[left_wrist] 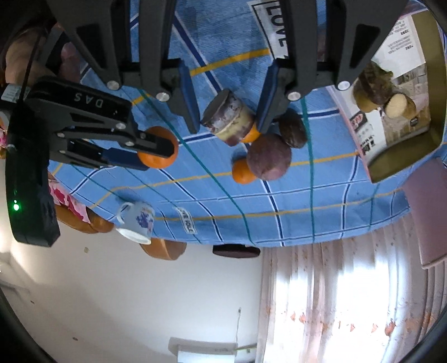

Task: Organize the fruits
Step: 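Grasp the mandarin with the right gripper while the left grasps the wrapped cylinder, then lift and carry the mandarin and cylinder toward the tin box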

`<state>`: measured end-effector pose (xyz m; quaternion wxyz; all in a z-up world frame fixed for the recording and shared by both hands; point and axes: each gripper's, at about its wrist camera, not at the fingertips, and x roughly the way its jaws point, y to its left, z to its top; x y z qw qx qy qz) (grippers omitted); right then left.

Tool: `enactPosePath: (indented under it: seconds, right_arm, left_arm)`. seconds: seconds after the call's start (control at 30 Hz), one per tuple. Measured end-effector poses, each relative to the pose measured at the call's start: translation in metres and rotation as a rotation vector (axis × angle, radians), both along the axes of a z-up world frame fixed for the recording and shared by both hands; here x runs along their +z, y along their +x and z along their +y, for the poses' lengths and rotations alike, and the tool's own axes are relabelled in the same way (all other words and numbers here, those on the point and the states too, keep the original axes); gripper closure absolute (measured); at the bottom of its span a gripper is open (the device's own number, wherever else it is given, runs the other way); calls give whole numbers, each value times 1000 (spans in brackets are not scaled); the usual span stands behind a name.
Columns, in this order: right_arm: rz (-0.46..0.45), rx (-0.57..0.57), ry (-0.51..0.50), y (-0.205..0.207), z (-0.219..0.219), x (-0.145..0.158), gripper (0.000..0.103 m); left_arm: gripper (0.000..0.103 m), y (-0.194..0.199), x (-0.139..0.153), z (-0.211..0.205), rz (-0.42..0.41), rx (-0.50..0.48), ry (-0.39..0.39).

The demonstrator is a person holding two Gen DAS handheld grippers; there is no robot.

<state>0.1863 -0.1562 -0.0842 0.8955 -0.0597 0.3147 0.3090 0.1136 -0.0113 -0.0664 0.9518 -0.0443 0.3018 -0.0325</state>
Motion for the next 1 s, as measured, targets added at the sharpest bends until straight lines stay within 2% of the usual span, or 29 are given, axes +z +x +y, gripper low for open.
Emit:
enactPosePath:
  seconds: [0.63, 1.0]
  right_arm:
    - [-124, 41, 57, -22, -7, 14, 56]
    - [-182, 56, 92, -32, -12, 19, 56]
  left_arm:
    - [60, -20, 11, 2, -119, 56, 32]
    - [60, -26, 13, 1, -150, 65, 43]
